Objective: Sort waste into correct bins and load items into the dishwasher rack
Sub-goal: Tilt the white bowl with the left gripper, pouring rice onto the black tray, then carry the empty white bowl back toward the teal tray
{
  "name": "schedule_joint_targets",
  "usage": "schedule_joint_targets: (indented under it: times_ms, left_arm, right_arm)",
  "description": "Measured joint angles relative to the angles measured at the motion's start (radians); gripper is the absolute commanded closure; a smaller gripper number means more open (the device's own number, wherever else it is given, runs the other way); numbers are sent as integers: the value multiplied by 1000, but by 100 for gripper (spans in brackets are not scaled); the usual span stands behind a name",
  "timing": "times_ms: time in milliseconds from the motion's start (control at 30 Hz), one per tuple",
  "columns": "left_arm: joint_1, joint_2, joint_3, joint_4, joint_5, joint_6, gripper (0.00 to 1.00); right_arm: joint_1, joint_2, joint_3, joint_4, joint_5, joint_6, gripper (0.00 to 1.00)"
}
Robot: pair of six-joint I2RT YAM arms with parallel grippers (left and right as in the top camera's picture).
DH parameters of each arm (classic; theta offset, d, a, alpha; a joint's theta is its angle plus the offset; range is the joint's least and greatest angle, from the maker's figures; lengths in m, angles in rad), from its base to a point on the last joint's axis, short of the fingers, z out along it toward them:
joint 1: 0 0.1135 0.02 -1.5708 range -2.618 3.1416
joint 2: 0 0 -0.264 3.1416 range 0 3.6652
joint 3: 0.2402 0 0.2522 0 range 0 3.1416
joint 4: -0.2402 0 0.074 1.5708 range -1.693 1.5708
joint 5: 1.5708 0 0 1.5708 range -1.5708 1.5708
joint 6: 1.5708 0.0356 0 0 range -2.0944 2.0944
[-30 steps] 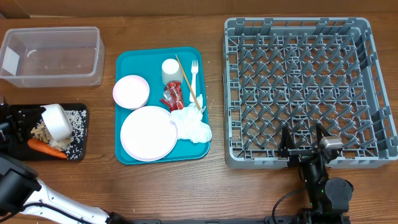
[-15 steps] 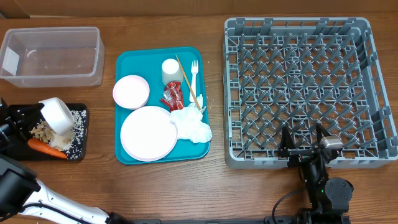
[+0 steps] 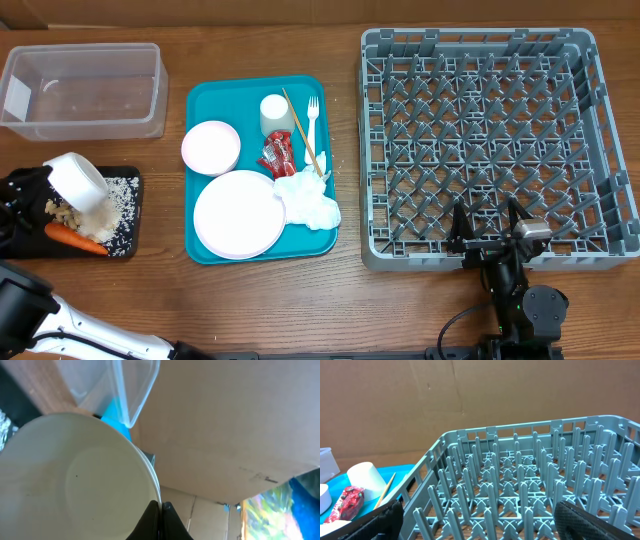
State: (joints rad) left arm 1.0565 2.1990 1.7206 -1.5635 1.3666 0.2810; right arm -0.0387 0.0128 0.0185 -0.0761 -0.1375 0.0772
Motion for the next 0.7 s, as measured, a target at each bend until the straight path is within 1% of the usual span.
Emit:
schedule_joint_targets:
  times_ms: [400,533,700]
  left_arm:
    - [0,0,0,-17,10,37,96]
    - [-1,0,0,-108,10,116,96]
    - [-27,-14,0,-123,9,196,96]
  right_arm:
    - [0,0,0,0,0,0,0]
    - [0,0,0,0,0,0,0]
    - [0,0,0,0,0,0,0]
